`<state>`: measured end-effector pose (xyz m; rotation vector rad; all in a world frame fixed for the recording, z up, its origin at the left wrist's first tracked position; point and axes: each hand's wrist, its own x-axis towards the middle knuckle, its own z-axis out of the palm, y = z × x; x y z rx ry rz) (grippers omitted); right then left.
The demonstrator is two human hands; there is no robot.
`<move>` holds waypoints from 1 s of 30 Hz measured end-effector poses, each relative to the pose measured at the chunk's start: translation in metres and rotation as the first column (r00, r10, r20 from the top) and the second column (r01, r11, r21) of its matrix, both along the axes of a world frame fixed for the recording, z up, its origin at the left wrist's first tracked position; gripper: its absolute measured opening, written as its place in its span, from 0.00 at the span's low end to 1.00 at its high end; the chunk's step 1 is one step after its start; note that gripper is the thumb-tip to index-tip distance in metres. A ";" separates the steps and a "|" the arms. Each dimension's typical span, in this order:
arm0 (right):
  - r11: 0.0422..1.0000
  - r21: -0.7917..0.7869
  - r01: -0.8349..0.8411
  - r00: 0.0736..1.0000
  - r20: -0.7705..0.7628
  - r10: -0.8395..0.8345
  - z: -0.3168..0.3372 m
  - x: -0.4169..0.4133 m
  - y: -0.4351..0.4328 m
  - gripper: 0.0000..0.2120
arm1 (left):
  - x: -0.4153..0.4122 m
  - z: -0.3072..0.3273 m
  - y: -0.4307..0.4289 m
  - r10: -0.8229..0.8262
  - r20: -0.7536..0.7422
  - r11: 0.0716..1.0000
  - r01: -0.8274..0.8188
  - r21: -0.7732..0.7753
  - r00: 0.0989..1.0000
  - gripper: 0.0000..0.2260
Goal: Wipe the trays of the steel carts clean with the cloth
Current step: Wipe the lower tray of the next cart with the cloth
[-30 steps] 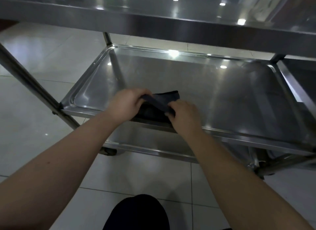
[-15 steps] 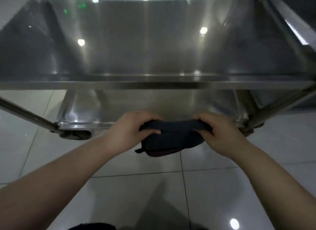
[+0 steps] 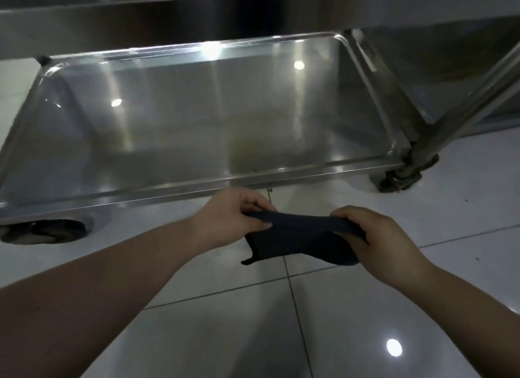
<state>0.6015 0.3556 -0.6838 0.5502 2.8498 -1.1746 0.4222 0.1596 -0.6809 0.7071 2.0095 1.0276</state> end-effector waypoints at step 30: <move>0.854 0.519 -0.041 0.939 0.312 -0.145 -0.074 -0.170 0.081 0.37 | -0.149 -0.076 0.048 -0.164 -0.748 0.845 -0.300 -0.443 0.643 0.25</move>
